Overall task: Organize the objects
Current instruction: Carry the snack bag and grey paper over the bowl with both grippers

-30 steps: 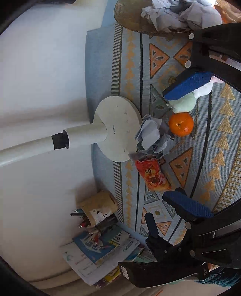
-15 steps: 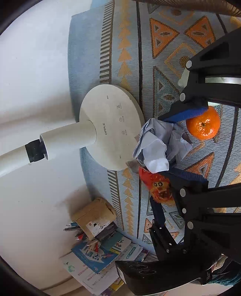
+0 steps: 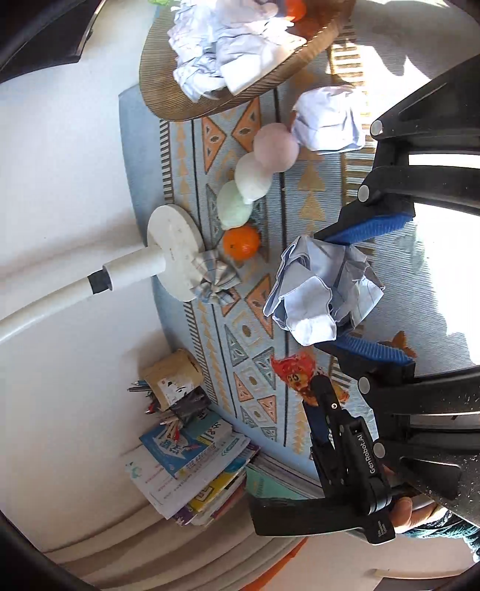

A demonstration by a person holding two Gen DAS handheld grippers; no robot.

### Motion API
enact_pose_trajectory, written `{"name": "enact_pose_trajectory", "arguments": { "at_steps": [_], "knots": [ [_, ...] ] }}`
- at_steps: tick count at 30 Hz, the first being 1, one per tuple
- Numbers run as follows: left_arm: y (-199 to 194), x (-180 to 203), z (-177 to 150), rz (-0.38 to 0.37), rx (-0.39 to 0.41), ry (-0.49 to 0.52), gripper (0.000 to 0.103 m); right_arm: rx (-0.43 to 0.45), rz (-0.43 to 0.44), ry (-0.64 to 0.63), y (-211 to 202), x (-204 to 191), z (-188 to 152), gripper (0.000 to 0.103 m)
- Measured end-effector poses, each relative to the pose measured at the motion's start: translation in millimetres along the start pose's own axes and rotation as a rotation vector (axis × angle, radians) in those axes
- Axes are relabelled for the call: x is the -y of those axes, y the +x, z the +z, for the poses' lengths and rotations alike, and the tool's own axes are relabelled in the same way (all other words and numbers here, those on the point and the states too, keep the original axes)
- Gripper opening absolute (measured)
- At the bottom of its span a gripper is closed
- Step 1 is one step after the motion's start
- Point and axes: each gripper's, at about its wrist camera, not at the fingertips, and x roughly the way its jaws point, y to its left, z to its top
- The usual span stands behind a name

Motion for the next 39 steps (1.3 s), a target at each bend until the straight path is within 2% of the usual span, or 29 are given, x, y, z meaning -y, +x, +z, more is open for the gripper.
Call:
{"name": "enact_pose_trajectory", "arguments": {
  "at_steps": [2, 4, 6, 8, 10, 14, 15, 17, 19, 24, 25, 27, 29, 32, 33, 36, 37, 38, 39],
  "knots": [
    [-3.0, 6.2, -16.2, 0.022, 0.013, -0.034, 0.042, -0.022, -0.054, -0.001, 2.1, 1.5, -16.9, 0.047],
    [-3.1, 13.7, -26.6, 0.074, 0.028, -0.042, 0.042, -0.046, -0.045, 0.019, 5.5, 6.3, -27.9, 0.047],
    [0.5, 19.6, -33.1, 0.102, 0.005, -0.067, 0.042, -0.053, -0.046, 0.042, 5.8, 11.6, -35.3, 0.047],
    [1.9, 22.9, -39.4, 0.090, -0.020, -0.078, 0.050, -0.056, -0.058, 0.050, 4.4, 14.0, -41.2, 0.047],
    [-5.6, 28.2, -45.3, 0.085, -0.030, -0.076, 0.050, -0.059, -0.054, 0.071, 1.6, 18.4, -46.6, 0.047],
    [-22.1, 38.3, -54.8, -0.072, -0.085, -0.040, 0.053, -0.056, -0.047, 0.103, -4.3, 24.1, -56.6, 0.048],
    [-24.7, 41.7, -55.9, -0.082, -0.084, -0.015, 0.056, -0.057, -0.042, 0.112, -4.7, 25.8, -58.0, 0.048],
    [-27.2, 43.4, -55.6, 0.000, -0.033, 0.005, 0.080, -0.054, -0.029, 0.125, -5.7, 28.0, -60.5, 0.048],
    [-22.5, 36.6, -51.1, 0.072, -0.007, -0.010, 0.080, -0.052, -0.025, 0.129, -7.2, 28.6, -61.5, 0.048],
    [-3.3, 22.6, -42.0, 0.002, -0.026, -0.097, 0.080, -0.050, -0.026, 0.115, -6.0, 25.0, -60.9, 0.049],
    [-1.1, 25.4, -41.9, 0.009, -0.017, -0.086, 0.077, -0.048, -0.024, 0.112, -5.4, 25.0, -60.5, 0.049],
    [1.0, 33.2, -41.6, 0.062, 0.004, -0.045, 0.061, -0.044, -0.022, 0.104, -4.7, 24.4, -60.5, 0.049],
    [2.5, 40.1, -41.4, 0.041, 0.011, -0.009, 0.039, -0.033, -0.021, 0.095, -4.8, 24.1, -61.1, 0.048],
    [-1.3, 50.4, -41.2, 0.082, 0.042, 0.035, 0.026, -0.016, -0.018, 0.106, -7.9, 26.1, -62.2, 0.047],
    [-4.2, 54.4, -40.4, 0.087, 0.051, 0.050, 0.025, -0.012, -0.010, 0.115, -10.5, 27.7, -62.5, 0.047],
    [-18.3, 67.8, -32.3, 0.014, 0.076, 0.066, 0.025, 0.039, -0.002, 0.133, -33.4, 31.8, -57.4, 0.047],
    [-25.1, 75.8, -27.3, -0.005, 0.098, 0.082, 0.025, 0.074, -0.009, 0.134, -47.5, 34.2, -53.0, 0.047],
    [-33.0, 86.3, -21.0, -0.020, 0.127, 0.105, 0.025, 0.167, -0.050, 0.128, -82.7, 39.7, -40.9, 0.047],
    [-41.0, 98.1, -13.8, -0.036, 0.160, 0.131, 0.025, 0.167, -0.050, 0.128, -82.7, 39.7, -40.9, 0.047]
  ]
}}
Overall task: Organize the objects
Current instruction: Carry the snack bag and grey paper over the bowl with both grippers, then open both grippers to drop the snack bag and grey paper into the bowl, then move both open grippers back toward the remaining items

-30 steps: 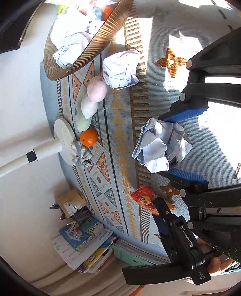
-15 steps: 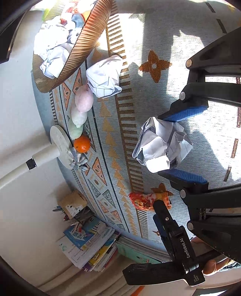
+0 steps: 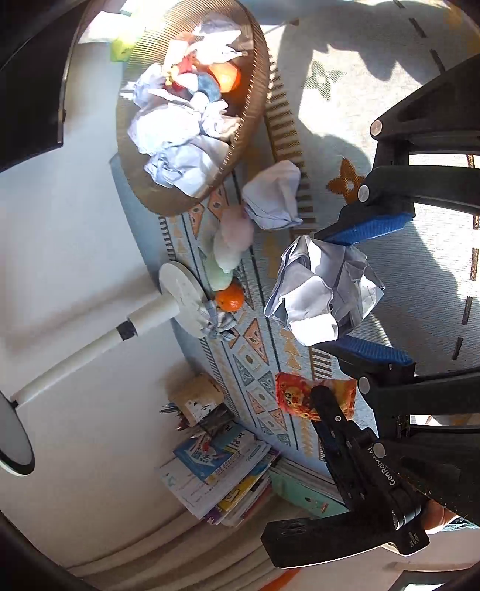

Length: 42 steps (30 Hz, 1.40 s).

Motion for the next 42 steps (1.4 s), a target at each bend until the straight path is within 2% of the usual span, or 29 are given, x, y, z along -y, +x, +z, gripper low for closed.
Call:
{"name": "enact_pose_trajectory", "arguments": {
  "at_steps": [3, 6, 8, 12, 16, 18, 19, 20, 23, 26, 29, 33, 36, 37, 40, 42],
  "knots": [
    [-12.3, 35.9, 33.9, -0.073, 0.094, 0.062, 0.025, 0.181, -0.115, -0.001, -55.1, 15.9, 31.8, 0.047],
    [-6.8, 73.0, 70.1, -0.169, 0.148, 0.119, 0.025, 0.346, -0.254, 0.059, -97.9, 42.4, 62.0, 0.048],
    [6.7, 95.4, 90.3, -0.218, 0.173, 0.152, 0.025, 0.395, -0.313, 0.106, -109.2, 63.5, 80.2, 0.049],
    [54.2, 127.9, 117.4, -0.315, 0.143, 0.145, 0.025, 0.361, -0.355, 0.183, -94.3, 104.4, 110.0, 0.049],
    [97.7, 146.2, 124.8, -0.310, 0.115, 0.137, 0.025, 0.274, -0.375, 0.209, -62.9, 132.6, 122.2, 0.049],
    [116.1, 151.3, 125.6, -0.315, 0.094, 0.129, 0.025, 0.254, -0.391, 0.231, -52.0, 146.1, 123.1, 0.053],
    [124.0, 153.2, 125.4, -0.319, 0.085, 0.136, 0.029, 0.250, -0.399, 0.247, -47.3, 151.3, 123.1, 0.062],
    [130.5, 154.9, 125.2, -0.314, 0.078, 0.145, 0.041, 0.248, -0.394, 0.261, -42.5, 157.4, 122.7, 0.074],
    [144.3, 155.8, 123.6, -0.321, 0.051, 0.158, 0.058, 0.229, -0.368, 0.275, -32.8, 170.3, 118.6, 0.078],
    [139.9, 143.4, 115.2, -0.329, 0.029, 0.116, 0.066, 0.239, -0.331, 0.257, -37.6, 170.9, 109.3, 0.078],
    [123.7, 127.3, 105.3, -0.319, 0.037, 0.110, 0.068, 0.252, -0.309, 0.229, -46.2, 159.2, 100.8, 0.078],
    [89.0, 96.3, 89.6, -0.291, 0.076, 0.088, 0.069, 0.255, -0.263, 0.161, -52.2, 123.3, 89.5, 0.078],
    [54.6, 59.4, 74.0, -0.244, 0.127, 0.025, 0.091, 0.238, -0.190, 0.073, -48.3, 82.3, 73.4, 0.082],
    [44.5, 46.5, 69.3, -0.217, 0.149, -0.004, 0.100, 0.222, -0.153, 0.036, -43.6, 66.8, 65.9, 0.089],
    [19.0, 10.2, 47.7, -0.122, 0.192, -0.042, 0.102, 0.184, -0.047, -0.035, -25.1, 31.4, 39.8, 0.092],
    [13.6, -10.1, 32.3, -0.069, 0.188, -0.048, 0.102, 0.162, -0.033, -0.064, -7.9, 15.7, 22.8, 0.092]
  ]
}}
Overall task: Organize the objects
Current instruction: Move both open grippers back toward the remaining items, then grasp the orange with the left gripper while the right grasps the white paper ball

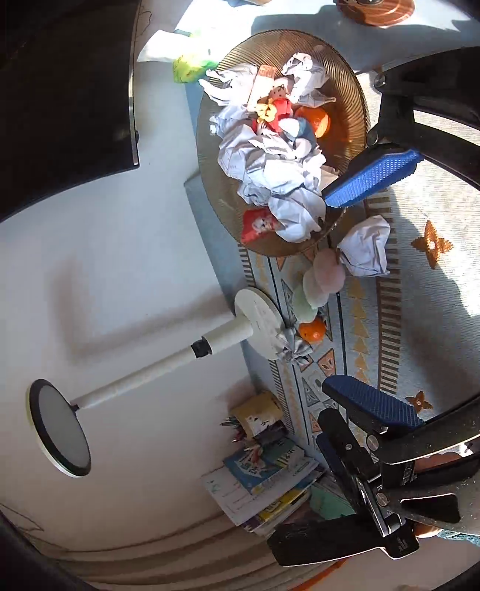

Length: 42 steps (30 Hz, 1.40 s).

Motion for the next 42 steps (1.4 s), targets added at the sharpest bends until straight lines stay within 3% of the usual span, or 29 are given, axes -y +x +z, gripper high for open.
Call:
{"name": "enact_pose_trajectory", "arguments": {
  "at_steps": [3, 6, 14, 22, 27, 31, 34, 36, 40, 42],
  "knots": [
    [1.9, -24.0, -19.5, 0.106, -0.018, -0.002, 0.102, -0.058, 0.019, -0.026, 26.5, -15.6, -23.7, 0.092],
    [8.7, -41.2, -32.6, 0.163, -0.037, -0.010, 0.102, -0.110, 0.045, 0.007, 49.4, -15.5, -37.2, 0.092],
    [18.8, -59.5, -45.2, 0.194, -0.093, -0.077, 0.102, -0.161, -0.004, 0.145, 72.0, 12.4, -47.1, 0.092],
    [16.9, -60.3, -47.0, 0.196, -0.092, -0.092, 0.102, -0.207, 0.023, 0.206, 78.6, 25.5, -47.6, 0.092],
    [17.9, -58.3, -47.7, 0.196, -0.097, -0.083, 0.102, -0.179, 0.019, 0.272, 72.3, 37.7, -48.9, 0.092],
    [19.0, -57.7, -46.9, 0.201, -0.100, -0.082, 0.102, -0.110, -0.046, 0.321, 60.3, 46.2, -49.4, 0.093],
    [24.1, -50.2, -39.7, 0.167, -0.124, -0.032, 0.102, -0.104, -0.089, 0.333, 59.8, 48.6, -48.3, 0.093],
    [32.3, -42.6, -26.6, 0.160, -0.158, 0.009, 0.102, -0.149, -0.096, 0.331, 68.3, 49.2, -47.0, 0.093],
    [62.5, -25.9, 3.9, 0.089, -0.191, 0.173, 0.102, -0.197, -0.117, 0.262, 83.9, 38.1, -37.4, 0.094],
    [87.2, -20.2, 8.8, 0.091, -0.208, 0.255, 0.097, -0.215, -0.120, 0.221, 92.4, 31.2, -32.0, 0.094]
  ]
}}
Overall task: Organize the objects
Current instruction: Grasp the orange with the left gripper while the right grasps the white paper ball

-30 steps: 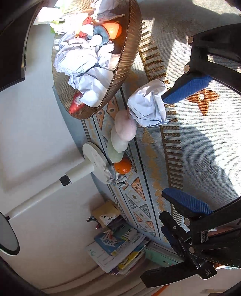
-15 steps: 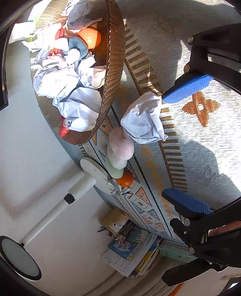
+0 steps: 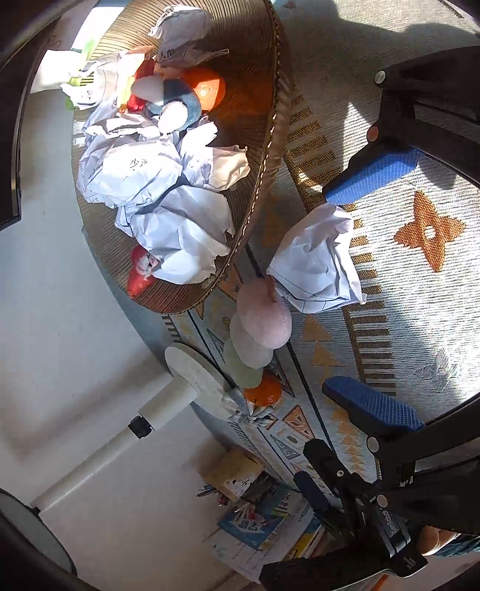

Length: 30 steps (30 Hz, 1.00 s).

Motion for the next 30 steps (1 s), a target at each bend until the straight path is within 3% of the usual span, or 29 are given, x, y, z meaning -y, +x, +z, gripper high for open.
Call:
{"name": "enact_pose_trajectory", "arguments": {
  "at_steps": [2, 6, 7, 9, 11, 12, 14, 18, 23, 27, 30],
  "knots": [
    [23.5, 2.4, 7.0, -0.014, -0.034, 0.018, 0.080, -0.004, -0.034, -0.047, 4.7, -7.7, 3.9, 0.094],
    [48.8, 1.9, 17.0, -0.088, -0.046, -0.030, 0.079, 0.002, -0.090, -0.100, 13.9, -10.9, 1.1, 0.093],
    [51.3, 4.0, 18.9, -0.097, -0.043, -0.026, 0.079, 0.013, -0.136, -0.117, 14.6, -14.4, 0.4, 0.088],
    [54.8, 10.4, 21.7, -0.094, -0.049, 0.000, 0.075, 0.017, -0.139, -0.128, 15.3, -16.6, 0.7, 0.081],
    [59.4, 16.1, 24.2, -0.078, -0.058, 0.027, 0.057, 0.010, -0.170, -0.148, 19.0, -20.8, 1.4, 0.073],
    [62.8, 17.8, 24.7, -0.071, -0.069, 0.031, 0.054, 0.012, -0.181, -0.160, 19.4, -23.1, 0.9, 0.070],
    [66.5, 20.2, 23.2, -0.106, -0.084, 0.033, 0.034, 0.009, -0.165, -0.183, 19.7, -27.2, -1.7, 0.060],
    [53.8, 21.2, 18.8, -0.107, -0.059, 0.030, 0.033, 0.037, -0.145, -0.211, 13.3, -32.2, -5.0, 0.058],
    [12.9, 14.3, -1.6, -0.104, -0.040, -0.027, 0.033, 0.125, -0.003, -0.229, -18.6, -36.4, -14.4, 0.058],
    [-29.6, 12.8, -29.4, -0.057, -0.017, -0.061, 0.033, 0.100, 0.093, -0.259, -36.0, -49.8, -33.6, 0.059],
    [-46.7, 9.4, -50.5, -0.035, -0.003, -0.104, 0.034, 0.104, 0.070, -0.297, -35.7, -57.6, -41.6, 0.060]
  ]
}}
